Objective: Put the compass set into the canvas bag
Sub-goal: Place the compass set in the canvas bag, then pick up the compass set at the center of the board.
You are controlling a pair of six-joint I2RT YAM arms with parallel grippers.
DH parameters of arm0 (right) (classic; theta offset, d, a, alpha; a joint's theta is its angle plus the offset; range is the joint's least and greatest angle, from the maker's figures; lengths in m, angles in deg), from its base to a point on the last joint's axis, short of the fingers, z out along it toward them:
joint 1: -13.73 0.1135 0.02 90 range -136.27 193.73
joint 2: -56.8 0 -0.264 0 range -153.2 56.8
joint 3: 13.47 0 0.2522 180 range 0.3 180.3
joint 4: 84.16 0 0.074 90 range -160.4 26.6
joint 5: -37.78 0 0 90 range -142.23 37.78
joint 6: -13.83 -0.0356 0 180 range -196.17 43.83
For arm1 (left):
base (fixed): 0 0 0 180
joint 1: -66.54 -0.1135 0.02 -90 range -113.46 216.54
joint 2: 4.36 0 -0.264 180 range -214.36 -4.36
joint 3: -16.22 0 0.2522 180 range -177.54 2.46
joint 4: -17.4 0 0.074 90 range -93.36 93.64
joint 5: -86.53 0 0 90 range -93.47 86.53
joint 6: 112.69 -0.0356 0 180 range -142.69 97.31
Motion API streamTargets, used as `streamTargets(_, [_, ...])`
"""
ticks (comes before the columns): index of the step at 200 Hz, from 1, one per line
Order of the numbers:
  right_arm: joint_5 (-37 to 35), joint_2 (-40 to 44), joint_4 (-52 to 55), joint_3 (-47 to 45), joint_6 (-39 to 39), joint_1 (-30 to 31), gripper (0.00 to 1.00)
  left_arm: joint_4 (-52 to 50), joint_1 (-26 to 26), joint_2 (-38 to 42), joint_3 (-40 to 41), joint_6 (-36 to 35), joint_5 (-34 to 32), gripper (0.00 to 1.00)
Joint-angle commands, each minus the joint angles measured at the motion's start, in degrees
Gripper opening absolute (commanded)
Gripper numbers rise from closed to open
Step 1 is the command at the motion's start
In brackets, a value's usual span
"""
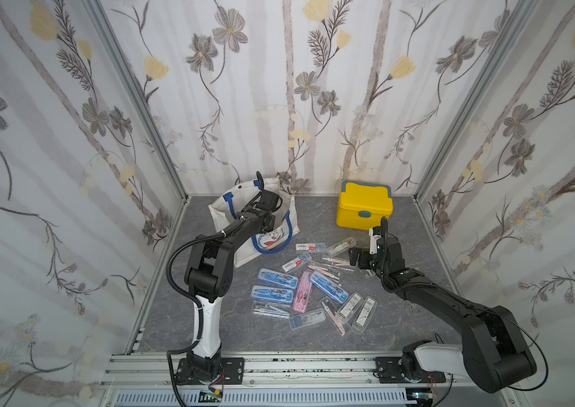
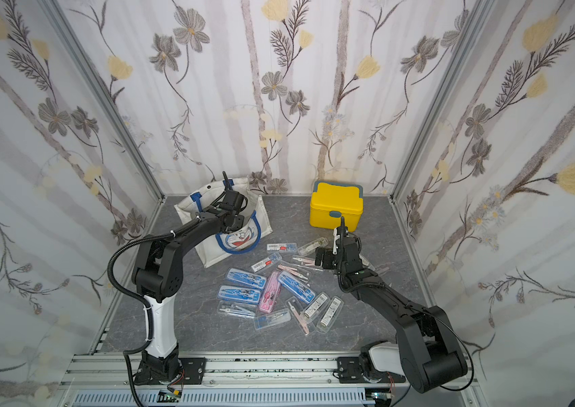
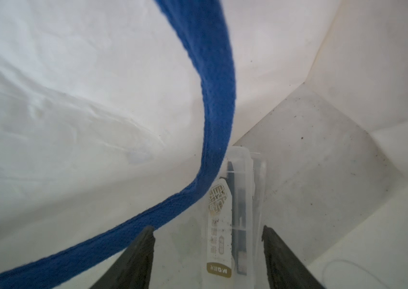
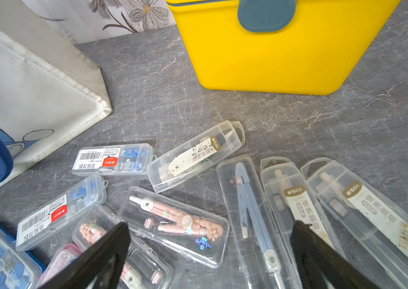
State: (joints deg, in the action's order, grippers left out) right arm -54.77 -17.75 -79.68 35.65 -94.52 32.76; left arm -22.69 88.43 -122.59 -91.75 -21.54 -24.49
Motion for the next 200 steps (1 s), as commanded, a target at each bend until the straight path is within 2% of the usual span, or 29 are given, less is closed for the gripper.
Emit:
streamTargets(1, [-0.4, 0.2, 0.1, 0.4, 1.3, 0.3, 1.0, 1.0, 0.0, 1.3, -1.1, 0.9, -0.8, 0.73])
streamTargets(45, [1.6, 0.4, 0.5, 0.3, 5.0, 1.9, 1.0, 0.9, -0.1, 3.9, -3.4, 2.2, -0.4, 0.88])
streamTargets(61, [2.9, 0.5, -0.2, -0.4, 7.6, 3.6, 0.99, 0.6, -0.1, 5.0, -4.4, 3.5, -0.4, 1.0])
streamTargets(94, [4.2, -1.4, 1.6, 0.2, 11.4, 7.5, 1.0, 1.3, 0.0, 9.5, -4.1, 7.4, -0.9, 1.0])
streamTargets(122, [6.0, -4.0, 3.5, 1.3, 14.3, 9.6, 0.98, 4.2, 0.6, 15.8, -0.8, 9.6, 2.3, 1.0])
streamTargets(167, [7.0, -4.0, 2.1, 0.8, 16.2, 12.8, 0.98, 11.9, 4.5, 27.8, 9.9, 11.3, 9.1, 1.0])
streamTargets(200, [5.6, -3.7, 6.1, 1.8, 18.0, 15.5, 0.97, 18.2, 9.3, 35.2, 18.5, 13.6, 13.8, 1.0])
